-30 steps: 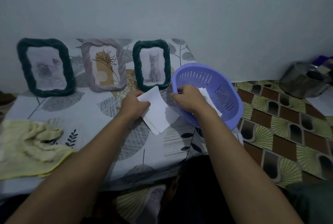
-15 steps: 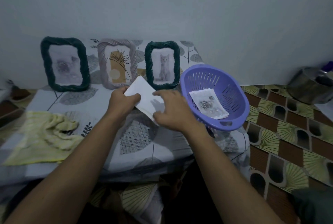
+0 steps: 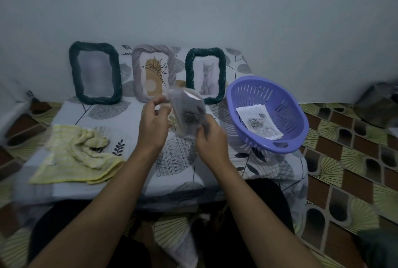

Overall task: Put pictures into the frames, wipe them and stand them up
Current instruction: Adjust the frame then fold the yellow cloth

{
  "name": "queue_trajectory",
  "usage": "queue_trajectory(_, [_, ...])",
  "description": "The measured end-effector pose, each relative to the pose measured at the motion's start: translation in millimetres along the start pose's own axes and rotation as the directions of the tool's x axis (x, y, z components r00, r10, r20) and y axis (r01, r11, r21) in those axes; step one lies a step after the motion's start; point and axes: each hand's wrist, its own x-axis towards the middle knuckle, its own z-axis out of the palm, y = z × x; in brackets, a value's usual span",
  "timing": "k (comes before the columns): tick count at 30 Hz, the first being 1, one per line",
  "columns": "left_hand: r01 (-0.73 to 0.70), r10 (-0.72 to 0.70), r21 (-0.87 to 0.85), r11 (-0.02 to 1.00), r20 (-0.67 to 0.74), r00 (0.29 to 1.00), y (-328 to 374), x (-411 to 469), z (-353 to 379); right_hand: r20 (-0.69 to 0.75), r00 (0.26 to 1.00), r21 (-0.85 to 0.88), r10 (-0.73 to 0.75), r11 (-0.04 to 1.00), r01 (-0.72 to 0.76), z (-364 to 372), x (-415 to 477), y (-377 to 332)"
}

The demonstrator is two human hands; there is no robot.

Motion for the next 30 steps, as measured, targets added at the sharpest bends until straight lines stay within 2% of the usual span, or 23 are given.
queue_trajectory(4, [0.037, -0.035, -0.030, 0.999, 0.067, 0.997, -8, -5, 1, 0.141, 0.980, 0.330, 0.140, 0.927, -0.180, 7, -5, -2])
queue_trajectory(6, [0.025, -0.022, -0.041, 0.999, 0.074, 0.997, -12, -9, 0, 0.197, 0.968, 0.396, 0.155, 0.890, -0.224, 10, -8, -1])
queue_trajectory(11, [-0.039, 0.039, -0.056, 0.998, -0.013, 0.999, -23, -13, 2, 0.218, 0.967, 0.404, 0.128, 0.891, -0.209, 17, -10, 6])
queue_trajectory(15, [-0.061, 0.060, -0.099, 0.993, -0.008, 0.998, -24, -19, 5, 0.216, 0.968, 0.443, 0.126, 0.871, -0.212, 20, -10, 7])
queue_trajectory(21, [0.047, -0.047, -0.061, 0.997, 0.000, 0.999, -40, -23, 7, 0.201, 0.965, 0.492, 0.169, 0.834, -0.249, 30, -9, 14])
queue_trajectory(30, [-0.020, 0.020, 0.058, 0.998, 0.002, 1.000, -42, -22, 10, 0.071, 0.983, 0.565, 0.169, 0.806, -0.179, 26, 9, 1])
